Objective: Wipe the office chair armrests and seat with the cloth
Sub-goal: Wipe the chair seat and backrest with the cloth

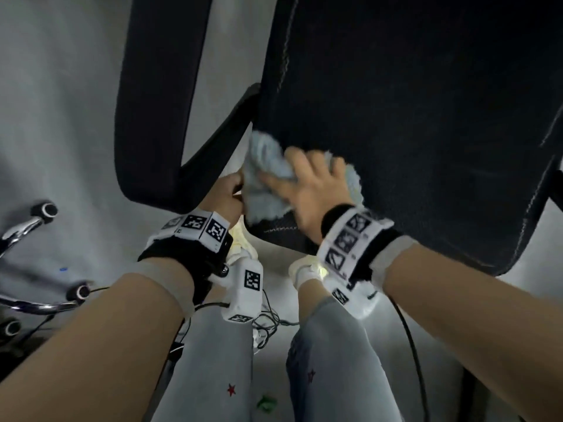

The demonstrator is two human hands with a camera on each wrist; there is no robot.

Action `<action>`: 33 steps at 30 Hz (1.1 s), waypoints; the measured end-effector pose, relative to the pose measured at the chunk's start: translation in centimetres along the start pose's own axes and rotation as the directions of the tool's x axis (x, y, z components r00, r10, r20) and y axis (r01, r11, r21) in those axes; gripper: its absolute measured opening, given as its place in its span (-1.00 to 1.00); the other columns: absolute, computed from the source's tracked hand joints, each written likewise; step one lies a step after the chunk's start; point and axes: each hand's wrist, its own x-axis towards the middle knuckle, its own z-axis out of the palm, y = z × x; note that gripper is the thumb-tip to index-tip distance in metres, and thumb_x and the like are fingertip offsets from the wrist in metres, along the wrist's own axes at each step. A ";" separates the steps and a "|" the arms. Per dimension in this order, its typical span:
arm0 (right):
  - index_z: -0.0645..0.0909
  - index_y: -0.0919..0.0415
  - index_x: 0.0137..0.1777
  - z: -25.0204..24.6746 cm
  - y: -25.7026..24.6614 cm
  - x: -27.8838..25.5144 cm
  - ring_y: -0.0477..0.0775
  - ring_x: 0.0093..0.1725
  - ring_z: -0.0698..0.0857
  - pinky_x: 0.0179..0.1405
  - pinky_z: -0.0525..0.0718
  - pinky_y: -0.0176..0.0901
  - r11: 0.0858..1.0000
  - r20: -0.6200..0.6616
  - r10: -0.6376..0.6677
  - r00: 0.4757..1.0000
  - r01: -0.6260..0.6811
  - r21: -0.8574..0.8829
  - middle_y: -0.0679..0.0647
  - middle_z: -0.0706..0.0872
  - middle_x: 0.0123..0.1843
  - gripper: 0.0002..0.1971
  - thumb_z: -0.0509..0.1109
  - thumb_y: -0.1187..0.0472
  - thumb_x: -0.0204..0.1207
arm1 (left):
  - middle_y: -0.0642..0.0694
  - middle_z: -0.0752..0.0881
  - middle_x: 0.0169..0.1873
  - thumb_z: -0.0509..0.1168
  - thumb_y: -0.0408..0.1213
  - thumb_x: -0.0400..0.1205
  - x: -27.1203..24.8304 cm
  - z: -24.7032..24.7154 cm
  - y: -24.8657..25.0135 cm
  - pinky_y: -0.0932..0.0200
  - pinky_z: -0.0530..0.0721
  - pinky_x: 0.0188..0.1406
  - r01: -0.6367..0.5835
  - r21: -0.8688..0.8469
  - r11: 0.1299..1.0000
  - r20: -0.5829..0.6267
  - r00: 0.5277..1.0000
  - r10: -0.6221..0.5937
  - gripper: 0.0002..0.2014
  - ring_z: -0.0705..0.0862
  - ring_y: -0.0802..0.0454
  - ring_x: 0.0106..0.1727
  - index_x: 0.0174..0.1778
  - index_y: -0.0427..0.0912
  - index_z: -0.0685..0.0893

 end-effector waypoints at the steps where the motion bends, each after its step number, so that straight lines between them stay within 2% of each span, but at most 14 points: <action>1: 0.21 -0.28 0.51 0.4 -0.4 -0.9 0.28 0.41 0.18 0.32 0.16 0.30 0.995 0.024 -0.089 0.996 0.090 -0.040 0.12 0.11 0.51 -0.39 -0.02 0.17 0.44 | -0.08 0.59 -0.13 0.17 -0.64 0.54 0.0 0.2 -0.1 0.73 0.38 -0.46 -0.003 0.032 0.999 -0.012 1.000 0.003 -0.66 0.49 0.23 -0.25 0.23 -0.44 0.55; 4: 0.23 -0.37 0.47 -0.5 0.9 0.6 0.26 0.44 0.20 0.36 0.17 0.30 0.980 0.050 -0.147 0.988 0.152 -0.130 0.08 0.15 0.52 -0.43 0.12 0.13 0.49 | -0.05 0.62 -0.17 0.22 -0.60 0.53 -0.2 0.6 -0.4 0.73 0.42 -0.41 0.020 0.000 1.000 0.003 1.000 -0.020 -0.66 0.62 0.14 -0.15 0.23 -0.41 0.55; 7: 0.24 -0.45 0.43 -3.2 3.2 4.8 0.29 0.45 0.25 0.41 0.17 0.32 0.996 -0.111 0.045 0.993 -0.053 -0.074 0.10 0.24 0.51 -0.44 0.12 0.16 0.54 | -0.01 0.61 0.12 0.26 -0.61 0.51 0.0 0.4 -0.5 0.78 0.42 -0.11 0.017 -0.047 0.999 0.080 0.997 -0.013 -0.39 0.57 0.09 0.23 0.50 -0.20 0.35; 9: 0.26 -0.46 0.42 -4.3 4.1 7.3 0.30 0.44 0.25 0.44 0.14 0.30 0.973 -0.175 0.229 0.958 -0.229 0.022 0.11 0.26 0.50 -0.40 0.17 0.24 0.54 | 0.00 0.57 0.33 0.27 -0.56 0.53 0.3 0.0 -0.5 0.66 0.37 0.10 0.025 -0.029 0.999 0.123 0.992 -0.021 -0.27 0.51 0.12 0.36 0.59 -0.03 0.18; 12: 0.25 -0.41 0.45 -4.3 3.4 7.6 0.33 0.41 0.28 0.41 0.16 0.31 0.946 -0.223 0.324 0.919 -0.317 0.070 0.14 0.27 0.50 -0.40 0.17 0.25 0.54 | -0.06 0.54 0.40 0.27 -0.54 0.54 0.5 -0.4 -0.3 0.56 0.33 0.17 0.050 -0.022 0.998 0.128 0.991 -0.047 -0.26 0.49 0.06 0.43 0.59 -0.01 0.16; 14: 0.20 -0.38 0.48 -3.4 2.2 5.4 0.33 0.43 0.26 0.39 0.18 0.34 0.969 -0.144 0.247 0.958 -0.247 0.019 0.15 0.25 0.51 -0.42 0.16 0.19 0.54 | -0.11 0.59 0.32 0.26 -0.56 0.54 0.4 -0.3 0.0 0.60 0.36 0.08 0.051 -0.018 0.999 0.105 0.993 -0.049 -0.35 0.53 0.05 0.36 0.55 -0.13 0.28; 16: 0.17 -0.36 0.50 -2.2 0.9 2.4 0.30 0.42 0.25 0.37 0.20 0.31 0.998 -0.034 0.037 0.999 -0.039 -0.057 0.12 0.23 0.50 -0.41 0.16 0.15 0.52 | -0.11 0.68 0.03 0.23 -0.53 0.56 0.1 0.2 0.2 0.65 0.41 -0.21 0.074 0.018 0.997 0.019 0.997 -0.074 -0.61 0.58 0.06 0.09 0.33 -0.35 0.49; 18: 0.15 -0.39 0.49 -1.8 1.0 1.5 0.27 0.42 0.26 0.36 0.22 0.31 0.981 0.022 -0.122 0.992 0.124 -0.146 0.09 0.23 0.50 -0.39 0.19 0.12 0.50 | 0.00 0.64 -0.23 0.21 -0.50 0.57 -0.3 0.8 0.1 0.51 0.44 -0.40 0.082 0.048 0.995 -0.044 0.996 -0.080 -0.74 0.60 -0.02 -0.04 0.17 -0.38 0.57; 20: 0.15 -0.45 0.46 -3.0 2.4 3.9 0.28 0.44 0.24 0.40 0.19 0.34 0.974 -0.016 -0.090 0.996 0.085 -0.211 0.09 0.22 0.50 -0.38 0.20 0.14 0.50 | -0.07 0.71 0.03 0.25 -0.54 0.53 -0.5 1.2 -0.2 0.54 0.46 -0.16 0.105 -0.013 0.994 0.010 0.994 -0.105 -0.53 0.62 -0.04 0.19 0.39 -0.26 0.48; 22: 0.19 -0.47 0.44 -4.9 3.9 7.1 0.31 0.46 0.23 0.44 0.15 0.36 0.986 -0.134 0.095 0.986 -0.111 -0.121 0.13 0.23 0.50 -0.37 0.22 0.19 0.50 | -0.07 0.58 0.36 0.27 -0.54 0.54 -0.6 1.2 -0.3 0.45 0.38 0.22 0.125 -0.038 0.991 0.066 0.990 -0.122 -0.31 0.51 0.00 0.41 0.56 -0.03 0.26; 26: 0.25 -0.40 0.45 -6.2 5.3 10.2 0.34 0.45 0.24 0.46 0.15 0.34 0.952 -0.216 0.306 0.927 -0.300 0.062 0.17 0.25 0.51 -0.38 0.21 0.24 0.49 | -0.02 0.49 0.46 0.26 -0.53 0.54 -0.5 1.0 -0.1 0.25 0.36 0.40 0.168 -0.066 0.984 0.070 0.984 -0.164 -0.26 0.46 0.01 0.47 0.58 0.08 0.18; 29: 0.19 -0.44 0.46 -5.5 4.1 7.9 0.34 0.47 0.22 0.44 0.14 0.36 0.978 -0.142 0.204 0.969 -0.207 -0.004 0.17 0.23 0.52 -0.40 0.24 0.15 0.52 | -0.10 0.60 0.35 0.28 -0.53 0.46 -0.5 1.3 1.2 -0.02 0.45 0.45 0.204 -0.183 0.962 0.017 0.979 -0.204 -0.34 0.55 -0.08 0.37 0.49 -0.01 0.38; 31: 0.17 -0.46 0.45 -4.2 3.3 4.9 0.32 0.44 0.24 0.39 0.21 0.34 0.992 -0.022 0.005 1.000 -0.007 -0.125 0.14 0.25 0.49 -0.41 0.23 0.11 0.54 | -0.20 0.64 0.27 0.35 -0.47 0.41 -0.4 1.9 2.7 -0.08 0.51 0.37 0.241 -0.282 0.929 -0.008 0.967 -0.253 -0.41 0.60 -0.17 0.29 0.39 -0.17 0.46; 33: 0.18 -0.46 0.45 -3.1 3.0 2.7 0.29 0.41 0.28 0.32 0.28 0.28 0.960 0.050 -0.183 0.982 0.190 -0.204 0.10 0.29 0.46 -0.45 0.22 0.04 0.54 | -0.31 0.60 0.28 0.47 -0.41 0.23 -0.1 2.6 4.5 -0.14 0.55 0.33 0.295 -0.351 0.888 0.000 0.949 -0.315 -0.23 0.58 -0.27 0.30 0.40 -0.30 0.38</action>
